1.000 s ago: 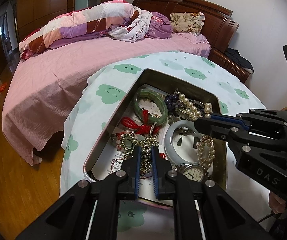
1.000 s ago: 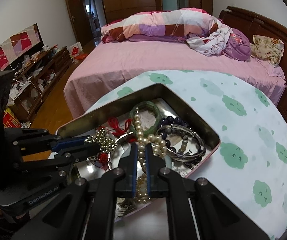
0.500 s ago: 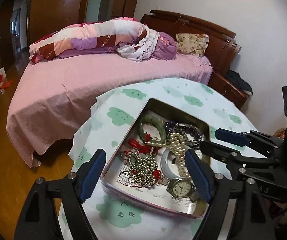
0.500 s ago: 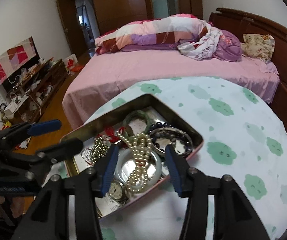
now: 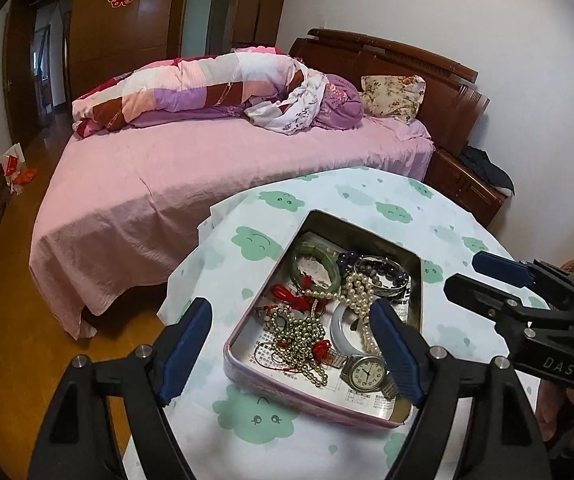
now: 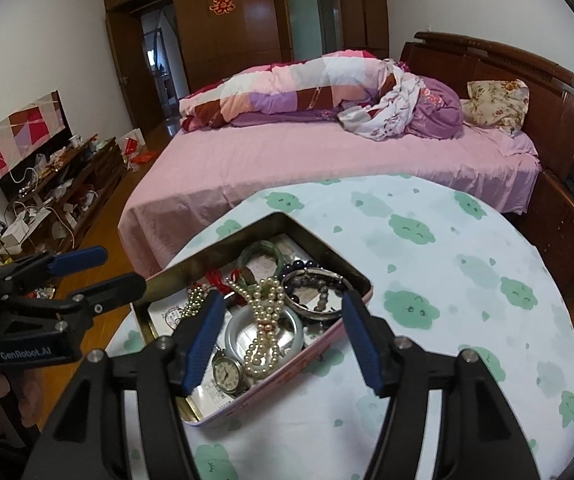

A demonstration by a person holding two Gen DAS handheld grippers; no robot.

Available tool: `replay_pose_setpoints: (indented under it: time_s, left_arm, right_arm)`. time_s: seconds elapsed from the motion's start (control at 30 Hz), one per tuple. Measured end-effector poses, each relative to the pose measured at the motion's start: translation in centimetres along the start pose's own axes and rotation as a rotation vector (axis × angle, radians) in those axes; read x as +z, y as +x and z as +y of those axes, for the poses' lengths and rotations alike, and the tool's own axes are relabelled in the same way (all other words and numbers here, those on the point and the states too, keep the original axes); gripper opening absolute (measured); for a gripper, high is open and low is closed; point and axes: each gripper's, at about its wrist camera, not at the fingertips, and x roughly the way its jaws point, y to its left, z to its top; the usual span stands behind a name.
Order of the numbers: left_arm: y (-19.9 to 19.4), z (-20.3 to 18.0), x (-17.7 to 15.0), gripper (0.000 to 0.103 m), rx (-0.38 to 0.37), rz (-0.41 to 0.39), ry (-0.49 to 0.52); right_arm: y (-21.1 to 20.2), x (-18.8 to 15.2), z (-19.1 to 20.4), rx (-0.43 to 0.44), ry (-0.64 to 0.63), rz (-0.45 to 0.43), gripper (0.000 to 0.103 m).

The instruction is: Organize jewelry

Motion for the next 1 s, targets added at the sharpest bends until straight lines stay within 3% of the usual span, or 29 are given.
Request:
replay_pose_setpoints:
  time_s: [1.0]
  left_arm:
    - [-0.28, 0.22, 0.05, 0.081, 0.004, 0.0, -0.004]
  right_arm:
    - [-0.43, -0.37, -0.33, 0.002, -0.003, -0.001, 0.064]
